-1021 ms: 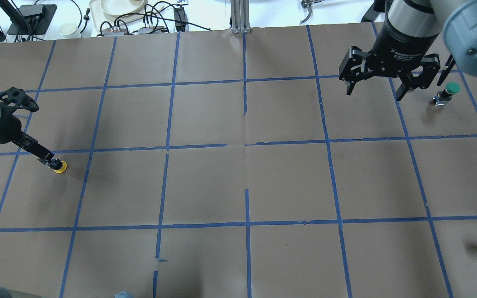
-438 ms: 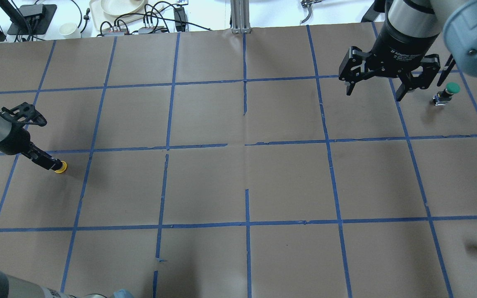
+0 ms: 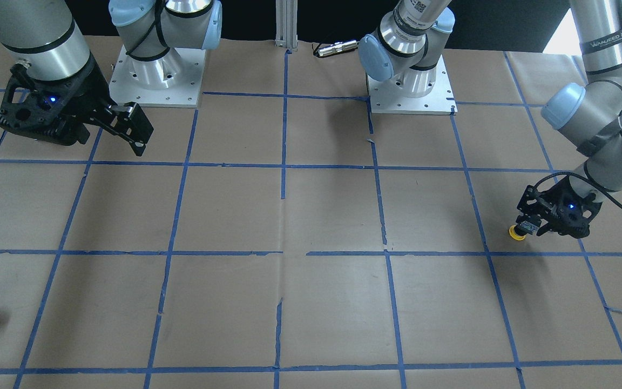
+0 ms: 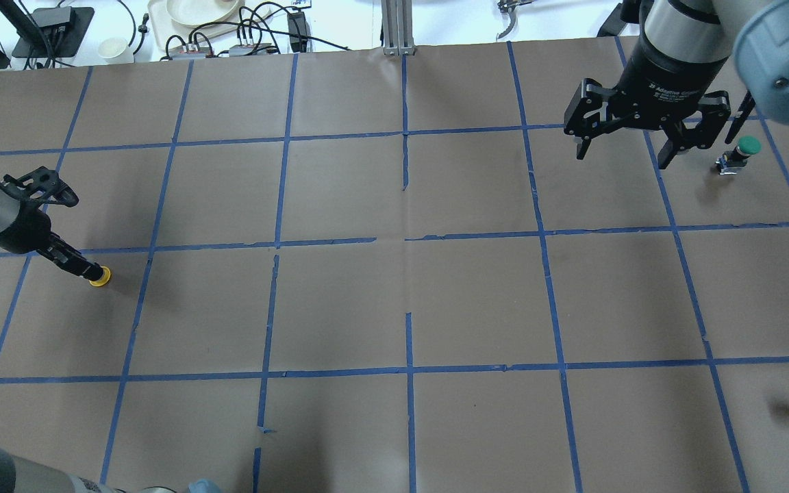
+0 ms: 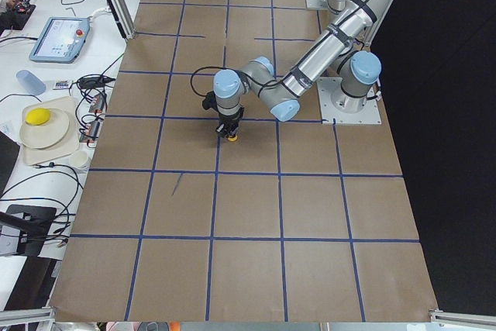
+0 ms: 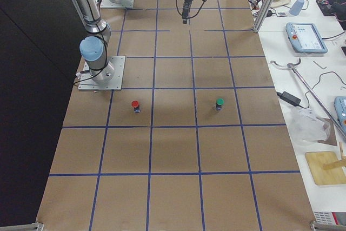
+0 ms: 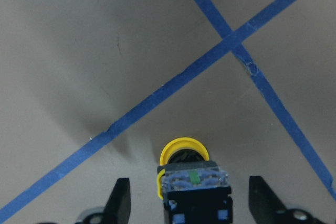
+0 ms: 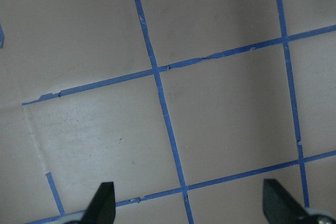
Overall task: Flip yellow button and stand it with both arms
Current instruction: 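Lift the yellow button with the left gripper while the right arm approaches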
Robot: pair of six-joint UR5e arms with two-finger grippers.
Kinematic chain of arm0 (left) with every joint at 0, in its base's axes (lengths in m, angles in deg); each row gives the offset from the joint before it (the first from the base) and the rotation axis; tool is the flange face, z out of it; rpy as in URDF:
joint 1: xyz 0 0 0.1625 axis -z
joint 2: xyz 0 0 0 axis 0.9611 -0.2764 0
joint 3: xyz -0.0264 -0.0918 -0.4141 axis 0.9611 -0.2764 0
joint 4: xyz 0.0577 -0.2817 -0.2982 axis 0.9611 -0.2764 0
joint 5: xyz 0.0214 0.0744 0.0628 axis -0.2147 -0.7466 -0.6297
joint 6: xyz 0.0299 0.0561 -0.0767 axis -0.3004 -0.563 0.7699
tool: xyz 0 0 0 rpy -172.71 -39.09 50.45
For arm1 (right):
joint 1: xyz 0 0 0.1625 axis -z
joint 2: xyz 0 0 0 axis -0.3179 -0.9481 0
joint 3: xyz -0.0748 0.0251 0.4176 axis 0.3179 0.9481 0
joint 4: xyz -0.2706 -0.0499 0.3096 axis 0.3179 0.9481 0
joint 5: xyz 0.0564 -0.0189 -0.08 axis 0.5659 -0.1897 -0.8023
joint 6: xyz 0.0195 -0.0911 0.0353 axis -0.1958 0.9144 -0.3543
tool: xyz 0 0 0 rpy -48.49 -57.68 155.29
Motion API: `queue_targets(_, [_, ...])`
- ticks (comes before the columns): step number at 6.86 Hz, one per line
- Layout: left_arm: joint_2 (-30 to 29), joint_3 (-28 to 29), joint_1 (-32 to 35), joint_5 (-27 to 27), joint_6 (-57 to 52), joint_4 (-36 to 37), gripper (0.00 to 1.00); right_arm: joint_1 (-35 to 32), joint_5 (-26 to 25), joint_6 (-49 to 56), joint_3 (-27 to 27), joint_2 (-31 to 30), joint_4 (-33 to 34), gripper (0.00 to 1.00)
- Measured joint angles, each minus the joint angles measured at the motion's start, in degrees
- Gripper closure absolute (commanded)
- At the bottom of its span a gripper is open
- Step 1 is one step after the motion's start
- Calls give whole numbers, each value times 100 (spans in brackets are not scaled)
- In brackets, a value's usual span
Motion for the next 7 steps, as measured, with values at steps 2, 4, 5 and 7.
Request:
queue_targets(2, [195,38,89,141,47,-179,83,31,-2,-24,-63,71,37,0])
queue_targets(4, [762,79,361,789,358,-1238,83,68,45,-78,-40,123,114,0])
queue_targets(5, [1088,109,681,1258,862,-1932,83,84,87,-277,7,214,194,0])
queue_targets(7, [1512,232,1660,2793,2625,-2870,85,191,882,-1188,122,463,512,0])
